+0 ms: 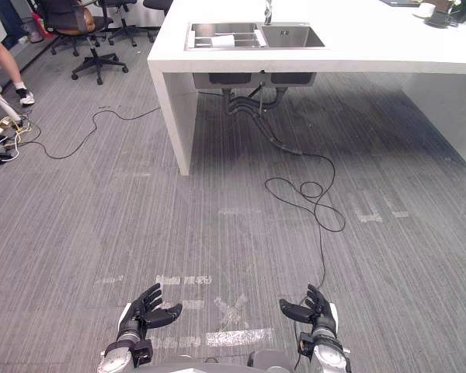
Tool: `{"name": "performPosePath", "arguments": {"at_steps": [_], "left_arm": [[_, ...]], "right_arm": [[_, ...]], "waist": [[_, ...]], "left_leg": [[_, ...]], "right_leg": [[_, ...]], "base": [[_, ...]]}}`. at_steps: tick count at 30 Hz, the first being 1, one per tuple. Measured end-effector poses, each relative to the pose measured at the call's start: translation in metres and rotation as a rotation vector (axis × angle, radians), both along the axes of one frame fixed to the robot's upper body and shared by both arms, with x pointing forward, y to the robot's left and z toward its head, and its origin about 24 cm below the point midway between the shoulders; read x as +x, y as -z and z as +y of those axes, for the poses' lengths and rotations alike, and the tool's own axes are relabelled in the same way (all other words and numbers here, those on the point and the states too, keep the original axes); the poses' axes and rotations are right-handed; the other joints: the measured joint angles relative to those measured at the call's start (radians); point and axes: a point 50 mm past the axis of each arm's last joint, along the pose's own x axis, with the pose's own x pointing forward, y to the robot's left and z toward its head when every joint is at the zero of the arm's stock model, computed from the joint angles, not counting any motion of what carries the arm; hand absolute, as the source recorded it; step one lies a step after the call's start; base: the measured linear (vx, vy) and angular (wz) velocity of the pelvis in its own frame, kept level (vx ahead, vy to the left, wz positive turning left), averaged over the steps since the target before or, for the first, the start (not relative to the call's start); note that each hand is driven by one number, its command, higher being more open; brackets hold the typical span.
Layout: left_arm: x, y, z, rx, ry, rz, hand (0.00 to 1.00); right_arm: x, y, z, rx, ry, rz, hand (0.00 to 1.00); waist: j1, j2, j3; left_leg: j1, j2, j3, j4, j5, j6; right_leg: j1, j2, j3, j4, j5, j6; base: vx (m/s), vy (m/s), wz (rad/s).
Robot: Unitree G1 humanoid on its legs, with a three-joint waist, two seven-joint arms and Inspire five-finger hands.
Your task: Walk over to the sink, pick up the cup, carry it to the dishwasher, place the cup inside the dishwasher, then close the dishwasher door
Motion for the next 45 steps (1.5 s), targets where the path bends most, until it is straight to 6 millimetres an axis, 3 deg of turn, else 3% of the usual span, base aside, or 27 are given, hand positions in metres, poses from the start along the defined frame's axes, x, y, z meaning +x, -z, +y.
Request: {"name": "performPosePath", "arguments": {"at_steps": [2,4,7,9,10,12,13,14,16,18,19,22,24,25,26,27,28,30,32,35,37,38,40,41,42,44,45], "left_arm": [[0.001,-0.001,-0.001,-0.008,-0.002,-0.004,0.9],[0.004,-0.002,-0.002,-0.009,0.001,-0.015,0.9],[0.017,-0.007,-0.002,-0.008,0.009,-0.048,0.9],[0.018,-0.008,0.002,0.008,0.011,-0.048,0.9],[0.018,-0.004,-0.003,-0.007,0.005,-0.028,0.9],[0.024,-0.005,-0.008,-0.019,0.005,-0.042,0.9],[0.027,-0.006,-0.011,-0.03,-0.002,-0.053,0.9],[0.026,-0.006,-0.015,-0.043,-0.008,-0.056,0.9],[0.029,-0.01,-0.021,-0.063,-0.005,-0.087,0.9],[0.033,-0.017,-0.029,-0.086,-0.004,-0.129,0.9],[0.034,-0.021,-0.032,-0.093,0.0,-0.15,0.9],[0.036,-0.024,-0.034,-0.105,0.003,-0.17,0.9],[0.035,-0.022,-0.034,-0.106,-0.002,-0.164,0.9],[0.034,-0.022,-0.033,-0.103,-0.002,-0.16,0.9],[0.033,-0.02,-0.031,-0.096,-0.001,-0.149,0.9],[0.033,-0.018,-0.029,-0.087,0.003,-0.136,0.9],[0.033,-0.018,-0.028,-0.086,0.006,-0.133,0.9],[0.03,-0.016,-0.029,-0.086,0.01,-0.121,0.9],[0.024,-0.014,-0.033,-0.08,0.053,-0.094,0.9],[0.034,-0.024,-0.03,-0.075,0.054,-0.149,0.9],[0.046,-0.034,-0.031,-0.085,0.043,-0.21,0.9],[0.053,-0.041,-0.033,-0.097,0.035,-0.249,0.9],[0.059,-0.046,-0.032,-0.107,0.022,-0.275,0.9],[0.063,-0.052,-0.032,-0.11,0.008,-0.305,0.9],[0.067,-0.059,-0.029,-0.106,-0.013,-0.338,0.9],[0.072,-0.069,-0.033,-0.128,-0.028,-0.388,0.9],[0.079,-0.086,-0.037,-0.133,-0.02,-0.468,0.9]], "right_arm": [[0.002,-0.002,0.001,-0.004,-0.005,-0.01,0.9],[0.008,-0.007,0.001,-0.012,-0.016,-0.038,0.9],[0.016,-0.01,-0.003,-0.027,-0.024,-0.054,0.9],[0.015,-0.01,-0.005,-0.032,-0.026,-0.052,0.9],[0.014,-0.01,-0.013,-0.053,-0.025,-0.039,0.9],[0.019,-0.012,-0.015,-0.062,-0.027,-0.047,0.9],[0.019,-0.012,-0.014,-0.058,-0.028,-0.05,0.9],[0.022,-0.014,-0.008,-0.052,-0.048,-0.066,0.9],[0.024,-0.019,-0.001,-0.044,-0.047,-0.105,0.9],[0.031,-0.026,0.004,-0.031,-0.037,-0.159,0.9],[0.033,-0.029,0.005,-0.021,-0.026,-0.185,0.9],[0.035,-0.029,0.006,-0.012,-0.015,-0.19,0.9],[0.036,-0.027,0.003,-0.011,0.003,-0.177,0.9],[0.038,-0.024,0.002,-0.009,0.01,-0.163,0.9],[0.039,-0.021,0.004,0.002,0.012,-0.141,0.9],[0.039,-0.018,0.007,0.013,0.011,-0.129,0.9],[0.039,-0.018,0.007,0.013,0.011,-0.127,0.9],[0.035,-0.016,0.008,0.018,0.013,-0.113,0.9],[0.027,-0.011,0.015,0.033,0.0,-0.09,0.9],[0.019,-0.006,0.024,0.05,-0.036,-0.058,0.9],[0.017,-0.006,0.026,0.046,-0.054,-0.056,0.9],[0.017,-0.006,0.027,0.046,-0.057,-0.055,0.9],[0.015,-0.005,0.025,0.043,-0.056,-0.045,0.9],[0.015,-0.004,0.026,0.044,-0.057,-0.041,0.9],[0.011,-0.001,0.024,0.042,-0.056,-0.02,0.9],[0.006,0.002,0.019,0.029,-0.054,0.008,0.9],[0.006,0.002,0.018,0.024,-0.052,0.007,0.9]], "waist": [[-0.001,0.001,0.002],[-0.008,0.003,0.003],[-0.025,0.015,0.015],[-0.033,-0.009,0.002],[-0.036,0.024,0.007],[-0.041,0.051,0.013],[-0.043,0.058,0.029],[-0.034,0.059,0.036],[-0.017,0.049,0.048],[0.006,0.034,0.056],[0.017,0.03,0.055],[0.044,0.027,0.056],[0.057,0.03,0.053],[0.062,0.033,0.051],[0.079,0.027,0.05],[0.078,-0.003,0.051],[0.076,-0.008,0.052],[0.078,-0.017,0.054],[0.062,-0.024,0.055],[0.035,-0.038,0.047],[0.031,-0.048,0.042],[0.017,-0.05,0.041],[0.013,-0.048,0.042],[0.009,-0.05,0.04],[0.007,-0.051,0.036],[0.017,-0.027,0.023],[0.018,-0.019,0.022]], "left_leg": [[0.018,0.0,-0.004,0.018,-0.029,-0.001],[0.048,0.005,-0.018,0.019,-0.052,-0.013],[0.107,0.044,-0.059,-0.035,-0.068,-0.054],[0.149,0.049,-0.079,-0.054,-0.096,-0.103],[0.171,0.088,-0.093,-0.037,-0.113,-0.126],[0.123,0.135,-0.099,0.104,-0.093,-0.157],[0.051,0.17,-0.097,0.33,-0.037,-0.157],[-0.052,0.217,-0.106,0.599,0.089,-0.15],[-0.173,0.267,-0.088,0.839,0.087,-0.15],[-0.274,0.273,-0.074,0.861,0.08,-0.139],[-0.318,0.274,-0.059,0.824,0.074,-0.136],[-0.39,0.226,-0.023,0.487,0.052,-0.134],[-0.383,0.163,-0.042,0.218,0.1,-0.143],[-0.38,0.141,-0.055,0.118,0.179,-0.128],[-0.357,0.12,-0.056,0.101,0.263,-0.06],[-0.351,0.093,-0.04,0.108,0.236,-0.048],[-0.349,0.085,-0.034,0.119,0.215,-0.041],[-0.291,0.063,-0.005,0.124,0.153,-0.026],[-0.158,0.028,0.017,0.109,0.083,-0.002],[-0.061,0.013,0.001,0.105,0.026,0.006],[-0.025,0.012,-0.019,0.093,0.002,0.0],[0.006,0.014,-0.046,0.073,-0.012,-0.011],[0.046,0.022,-0.067,0.047,-0.017,-0.02],[0.066,0.03,-0.084,0.034,-0.033,-0.048],[0.084,0.04,-0.11,0.033,-0.054,-0.083],[0.087,0.077,-0.123,0.03,-0.054,-0.092],[0.091,0.098,-0.125,0.03,-0.045,-0.108]], "right_leg": [[-0.046,-0.04,-0.045,0.066,-0.03,-0.005],[-0.089,-0.062,-0.084,0.008,-0.057,-0.004],[-0.126,-0.018,-0.106,-0.268,0.0,-0.02],[-0.121,-0.013,-0.103,-0.417,0.224,-0.079],[-0.113,0.01,-0.135,-0.369,0.204,-0.201],[-0.071,0.04,-0.167,-0.374,0.145,-0.225],[-0.001,0.062,-0.185,-0.404,0.121,-0.242],[0.087,0.085,-0.185,-0.457,0.111,-0.256],[0.2,0.101,-0.175,-0.519,0.102,-0.27],[0.292,0.1,-0.154,-0.582,0.096,-0.271],[0.328,0.097,-0.143,-0.617,0.08,-0.253],[0.411,0.081,-0.126,-0.655,0.042,-0.229],[0.431,0.067,-0.109,-0.66,0.017,-0.199],[0.436,0.066,-0.096,-0.659,0.002,-0.184],[0.447,0.052,-0.057,-0.651,-0.022,-0.15],[0.442,0.017,-0.035,-0.628,-0.037,-0.125],[0.434,0.005,-0.021,-0.598,-0.046,-0.109],[0.375,-0.031,0.022,-0.379,-0.069,-0.061],[0.208,-0.099,0.03,0.101,-0.003,0.075],[0.069,-0.136,-0.021,0.265,-0.027,0.034],[-0.006,-0.135,-0.067,0.196,-0.054,0.002],[-0.038,-0.124,-0.091,0.076,-0.066,-0.015],[-0.045,-0.095,-0.085,-0.09,-0.059,-0.015],[-0.04,-0.064,-0.071,-0.236,-0.018,-0.015],[-0.028,-0.044,-0.062,-0.287,0.128,-0.081],[-0.013,-0.02,-0.088,-0.288,0.102,-0.107],[0.004,-0.009,-0.112,-0.288,0.072,-0.126]], "base": [[0.24,0.013,0.03],[0.37,-0.019,0.18],[0.49,-0.102,0.42],[0.54,-0.164,0.32],[0.59,-0.203,0.33],[0.57,-0.214,0.3],[0.65,-0.256,0.18],[0.63,-0.234,0.09],[0.5,-0.15,-0.15],[0.38,-0.091,-0.21],[0.27,-0.032,-0.16],[0.38,0.075,-0.09],[0.38,0.167,-0.18],[0.4,0.225,-0.51],[0.43,0.233,-0.42],[0.44,0.232,-0.27],[0.44,0.235,-0.06],[0.37,0.23,-0.25],[0.38,0.225,-0.23],[0.45,0.116,0.21],[0.38,-0.014,0.33],[0.32,-0.054,0.46],[0.47,-0.116,0.42],[0.55,-0.174,0.46],[0.47,-0.16,0.42],[0.42,-0.156,0.22],[0.43,-0.179,0.26]]}}
